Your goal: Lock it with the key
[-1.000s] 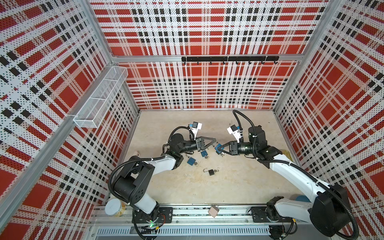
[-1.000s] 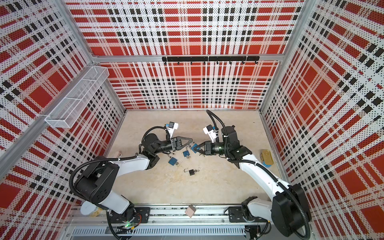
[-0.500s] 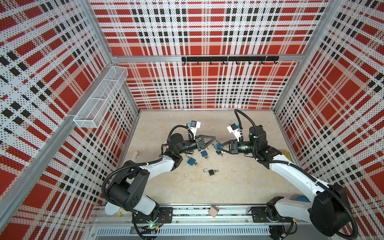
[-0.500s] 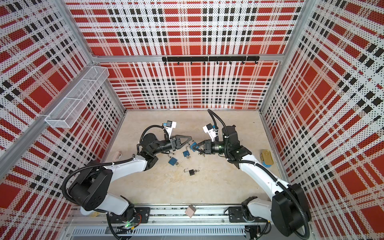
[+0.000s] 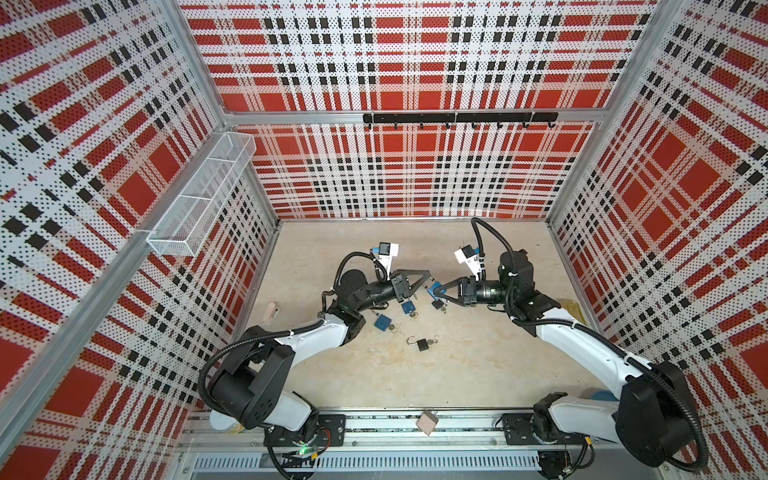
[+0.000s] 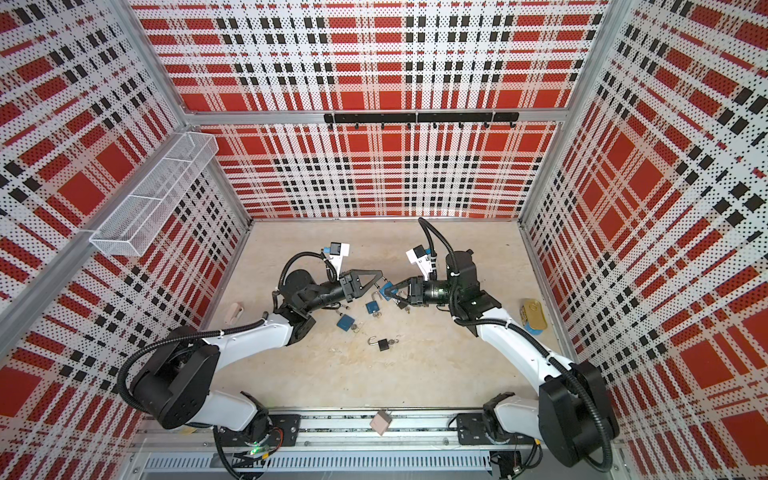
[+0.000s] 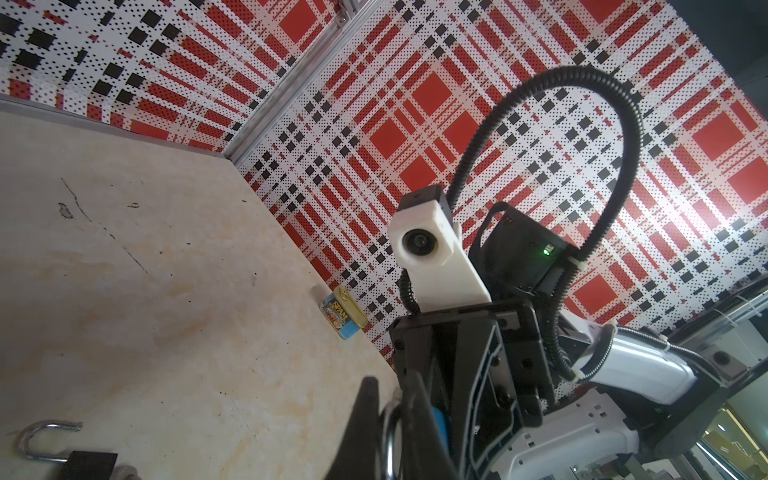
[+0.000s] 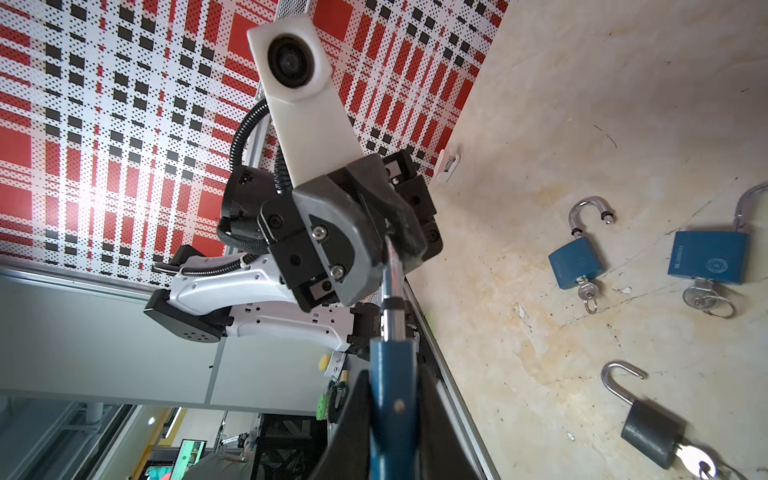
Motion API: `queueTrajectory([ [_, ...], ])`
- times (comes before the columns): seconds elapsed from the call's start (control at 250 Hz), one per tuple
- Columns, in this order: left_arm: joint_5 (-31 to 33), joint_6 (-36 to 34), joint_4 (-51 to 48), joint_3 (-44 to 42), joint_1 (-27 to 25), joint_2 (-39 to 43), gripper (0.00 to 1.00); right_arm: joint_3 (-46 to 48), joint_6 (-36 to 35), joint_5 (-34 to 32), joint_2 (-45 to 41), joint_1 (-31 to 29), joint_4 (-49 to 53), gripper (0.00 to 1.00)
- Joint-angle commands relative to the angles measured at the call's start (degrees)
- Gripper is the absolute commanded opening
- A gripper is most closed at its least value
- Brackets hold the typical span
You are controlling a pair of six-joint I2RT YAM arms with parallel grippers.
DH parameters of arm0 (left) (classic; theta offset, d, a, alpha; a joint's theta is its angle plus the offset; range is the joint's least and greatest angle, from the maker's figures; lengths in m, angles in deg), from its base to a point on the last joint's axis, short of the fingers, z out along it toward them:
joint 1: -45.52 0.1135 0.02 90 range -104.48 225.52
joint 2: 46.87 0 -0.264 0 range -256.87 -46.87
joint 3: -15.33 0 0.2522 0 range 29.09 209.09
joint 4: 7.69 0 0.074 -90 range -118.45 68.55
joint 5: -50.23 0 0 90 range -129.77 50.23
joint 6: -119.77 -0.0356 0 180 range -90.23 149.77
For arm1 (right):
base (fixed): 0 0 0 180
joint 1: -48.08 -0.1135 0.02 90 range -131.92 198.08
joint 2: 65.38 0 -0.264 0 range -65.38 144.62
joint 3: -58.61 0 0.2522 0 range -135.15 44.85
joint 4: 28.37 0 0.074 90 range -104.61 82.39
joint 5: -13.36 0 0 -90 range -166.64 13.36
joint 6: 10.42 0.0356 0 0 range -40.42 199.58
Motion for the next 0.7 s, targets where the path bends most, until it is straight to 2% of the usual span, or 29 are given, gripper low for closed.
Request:
queueTrajectory([
  [0.0, -0.9, -3.8, -11.6, -2.8, -3.6, -2.8, 0.0, -2.7, 2.2, 5.1, -1.1, -1.3, -19.8, 0.0],
  [0.696, 4.1, -2.4, -11.5, -5.7, -9.5, -0.2, 0.0, -3.6, -0.3, 3.5, -0.4, -0.6, -17.6, 0.0],
])
